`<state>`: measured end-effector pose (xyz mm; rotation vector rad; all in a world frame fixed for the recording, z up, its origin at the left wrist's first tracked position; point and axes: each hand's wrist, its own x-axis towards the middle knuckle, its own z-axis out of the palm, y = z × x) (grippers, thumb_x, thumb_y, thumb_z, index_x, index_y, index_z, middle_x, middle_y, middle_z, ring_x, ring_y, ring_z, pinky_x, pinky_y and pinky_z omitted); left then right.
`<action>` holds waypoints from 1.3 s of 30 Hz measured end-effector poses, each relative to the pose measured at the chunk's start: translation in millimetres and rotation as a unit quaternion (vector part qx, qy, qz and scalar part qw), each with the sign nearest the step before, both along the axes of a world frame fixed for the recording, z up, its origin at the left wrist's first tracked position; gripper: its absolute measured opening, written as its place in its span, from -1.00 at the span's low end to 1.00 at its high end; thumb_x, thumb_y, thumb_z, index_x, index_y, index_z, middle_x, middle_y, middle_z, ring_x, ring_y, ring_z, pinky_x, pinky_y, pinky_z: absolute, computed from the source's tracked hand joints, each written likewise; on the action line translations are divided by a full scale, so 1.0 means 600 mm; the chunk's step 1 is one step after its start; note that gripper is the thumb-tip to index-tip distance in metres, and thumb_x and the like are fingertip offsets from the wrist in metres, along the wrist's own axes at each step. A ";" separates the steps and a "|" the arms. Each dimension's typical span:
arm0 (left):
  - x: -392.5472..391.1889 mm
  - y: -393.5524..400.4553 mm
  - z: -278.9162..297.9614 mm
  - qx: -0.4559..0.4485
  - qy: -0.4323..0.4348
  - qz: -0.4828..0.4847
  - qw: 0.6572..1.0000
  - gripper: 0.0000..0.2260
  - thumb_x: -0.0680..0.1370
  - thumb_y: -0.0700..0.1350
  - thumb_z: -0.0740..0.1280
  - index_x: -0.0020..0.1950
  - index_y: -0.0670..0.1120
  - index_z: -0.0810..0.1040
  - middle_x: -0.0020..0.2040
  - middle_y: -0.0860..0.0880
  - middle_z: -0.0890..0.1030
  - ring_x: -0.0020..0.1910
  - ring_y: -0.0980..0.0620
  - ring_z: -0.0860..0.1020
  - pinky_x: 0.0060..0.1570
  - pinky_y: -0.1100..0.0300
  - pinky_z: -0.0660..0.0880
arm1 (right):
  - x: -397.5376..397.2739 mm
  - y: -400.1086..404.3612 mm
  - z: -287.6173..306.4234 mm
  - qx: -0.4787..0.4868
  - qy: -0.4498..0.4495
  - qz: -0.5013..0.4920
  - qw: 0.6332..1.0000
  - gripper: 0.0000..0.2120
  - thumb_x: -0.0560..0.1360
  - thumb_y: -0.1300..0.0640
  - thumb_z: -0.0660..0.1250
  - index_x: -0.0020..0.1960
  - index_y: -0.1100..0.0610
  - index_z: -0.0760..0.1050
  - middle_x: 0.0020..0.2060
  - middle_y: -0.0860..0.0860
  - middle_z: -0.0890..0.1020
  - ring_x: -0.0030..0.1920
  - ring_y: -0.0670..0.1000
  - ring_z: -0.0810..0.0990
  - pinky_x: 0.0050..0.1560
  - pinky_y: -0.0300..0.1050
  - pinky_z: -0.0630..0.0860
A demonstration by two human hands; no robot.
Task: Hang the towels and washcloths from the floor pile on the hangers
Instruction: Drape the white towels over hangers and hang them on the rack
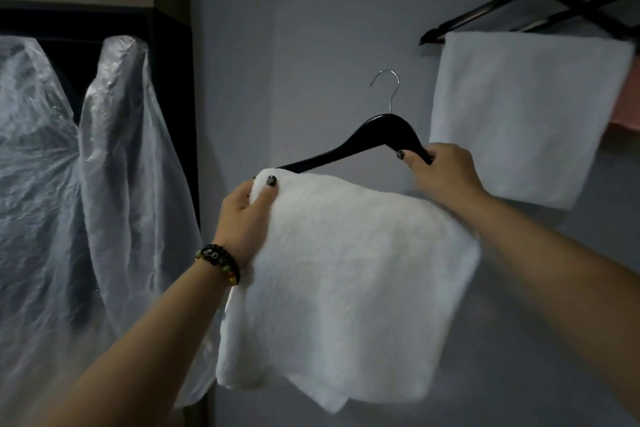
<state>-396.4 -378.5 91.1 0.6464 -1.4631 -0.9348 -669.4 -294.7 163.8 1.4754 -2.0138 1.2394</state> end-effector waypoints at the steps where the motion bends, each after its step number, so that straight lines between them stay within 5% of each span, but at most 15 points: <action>1: 0.007 -0.012 -0.004 0.008 -0.005 0.008 1.000 -0.84 0.58 0.04 0.30 -0.12 0.02 0.60 -0.22 0.07 0.65 -0.27 0.15 0.60 -0.23 0.24 0.58 | 0.003 -0.003 0.009 -0.004 -0.004 0.002 1.000 -0.56 0.51 -0.12 0.30 -0.40 0.14 0.34 -0.49 0.01 0.39 -0.45 0.02 0.37 -0.41 -0.12 0.24; 4: 0.018 -0.037 -0.002 0.031 -0.022 0.006 0.999 -0.80 0.56 0.08 0.32 -0.06 -0.04 0.60 -0.16 0.01 0.66 -0.20 0.05 0.62 -0.13 0.11 0.59 | 0.019 -0.020 0.033 -0.010 -0.009 -0.002 1.000 -0.55 0.49 -0.14 0.31 -0.40 0.14 0.33 -0.49 0.00 0.38 -0.44 0.04 0.38 -0.38 -0.11 0.26; 11: 0.011 -0.097 0.035 0.106 -0.115 -0.117 0.981 -0.66 0.42 0.15 0.43 0.08 -0.01 0.61 -0.10 0.04 0.71 -0.15 0.05 0.68 -0.21 0.19 0.56 | 0.029 -0.059 0.094 -0.036 0.025 -0.022 0.999 -0.53 0.48 -0.17 0.31 -0.37 0.19 0.38 -0.50 0.01 0.37 -0.43 0.06 0.37 -0.39 -0.12 0.24; 16: -0.024 -0.142 0.109 0.148 -0.064 -0.193 0.968 -0.68 0.44 -0.01 0.48 0.12 -0.13 0.62 -0.05 -0.09 0.71 -0.08 -0.10 0.69 -0.04 -0.01 0.61 | 0.014 -0.086 0.151 -0.052 0.048 -0.010 0.997 -0.55 0.49 -0.14 0.32 -0.41 0.15 0.37 -0.51 0.01 0.39 -0.45 0.04 0.37 -0.39 -0.13 0.25; 20: -0.059 -0.176 0.171 0.124 -0.051 -0.231 0.964 -0.76 0.48 -0.13 0.43 0.12 -0.17 0.60 -0.07 -0.12 0.71 -0.13 -0.10 0.69 -0.19 0.05 0.63 | -0.030 -0.115 0.197 -0.074 0.065 -0.008 0.995 -0.53 0.47 -0.16 0.32 -0.39 0.20 0.45 -0.43 0.14 0.56 -0.39 0.15 0.51 -0.36 -0.07 0.37; 29: -0.132 -0.254 0.281 0.053 -0.024 -0.228 0.972 -0.69 0.48 -0.13 0.43 0.20 -0.11 0.55 0.01 -0.12 0.70 -0.04 -0.13 0.68 -0.08 -0.05 0.63 | -0.110 -0.192 0.325 -0.129 0.078 0.011 0.989 -0.54 0.45 -0.15 0.37 -0.32 0.26 0.60 -0.43 0.11 0.65 -0.31 0.17 0.65 -0.21 0.10 0.59; 39: -0.185 -0.326 0.386 0.003 -0.001 -0.128 0.992 -0.70 0.47 -0.10 0.45 0.18 -0.10 0.56 -0.04 -0.10 0.71 -0.09 -0.11 0.69 -0.14 0.02 0.63 | -0.157 -0.297 0.449 -0.167 0.083 0.047 0.981 -0.55 0.46 -0.16 0.36 -0.29 0.24 0.64 -0.43 0.04 0.65 -0.33 0.04 0.64 -0.15 -0.02 0.58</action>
